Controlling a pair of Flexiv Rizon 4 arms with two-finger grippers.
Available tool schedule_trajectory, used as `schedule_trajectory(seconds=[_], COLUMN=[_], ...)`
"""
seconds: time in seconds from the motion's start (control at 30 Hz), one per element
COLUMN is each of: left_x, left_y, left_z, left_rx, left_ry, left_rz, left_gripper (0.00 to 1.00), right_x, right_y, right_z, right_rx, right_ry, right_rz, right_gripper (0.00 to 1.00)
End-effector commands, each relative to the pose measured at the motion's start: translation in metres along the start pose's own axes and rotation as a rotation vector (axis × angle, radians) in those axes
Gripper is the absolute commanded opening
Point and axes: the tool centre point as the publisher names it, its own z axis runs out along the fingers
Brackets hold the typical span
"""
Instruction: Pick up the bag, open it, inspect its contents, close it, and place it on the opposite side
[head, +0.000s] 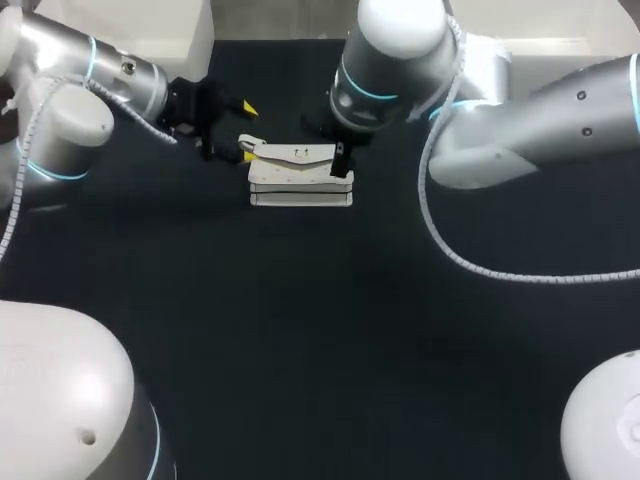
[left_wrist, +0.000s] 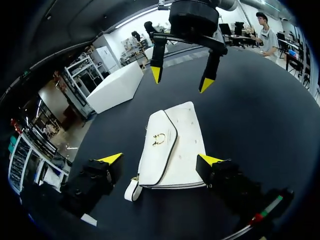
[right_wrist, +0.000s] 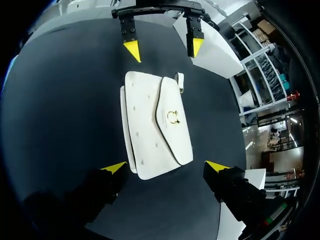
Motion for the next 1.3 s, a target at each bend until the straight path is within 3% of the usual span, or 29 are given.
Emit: schedule_trajectory(seconds=[0.03,0.13,0.2,0.73,0.83,0.97,1.1,1.3], left_x=[-0.001,0.001,0.002,0.002,-0.008,-0.002,0.009,0.02], left_y=[0.001,0.004,0.006,0.006,-0.002,-0.009,-0.012,-0.003], left_z=[-0.014,-0.016,-0.018,-0.018,-0.015,-0.019,-0.026,-0.031], left_rx=[-0.029,-0.035,-0.097,-0.097,-0.189,-0.279,-0.282,-0.218], left_ry=[0.111,0.151,0.134,0.134,0.13,0.091,0.038,-0.02], left_rz=[-0.042,-0.095,-0.092,-0.092,-0.382,-0.714,-0.933,-1.169], left_gripper=[1.0,1.0,1.0,1.0,1.0,1.0,1.0,1.0], right_x=[-0.011,-0.015,-0.017,-0.017,-0.036,-0.049,-0.051,-0.032], right_y=[0.003,0.002,0.0,0.0,-0.001,-0.024,-0.045,-0.051], right_z=[-0.007,-0.009,-0.009,-0.009,-0.004,-0.004,-0.008,-0.011], right_rx=[0.02,0.032,0.027,0.027,0.132,0.115,0.085,0.032], right_ry=[0.155,0.227,0.261,0.261,0.358,0.514,0.57,0.534], right_rz=[0.004,0.038,0.073,0.073,0.373,0.658,0.941,1.16], right_gripper=[1.0,1.0,1.0,1.0,1.0,1.0,1.0,1.0])
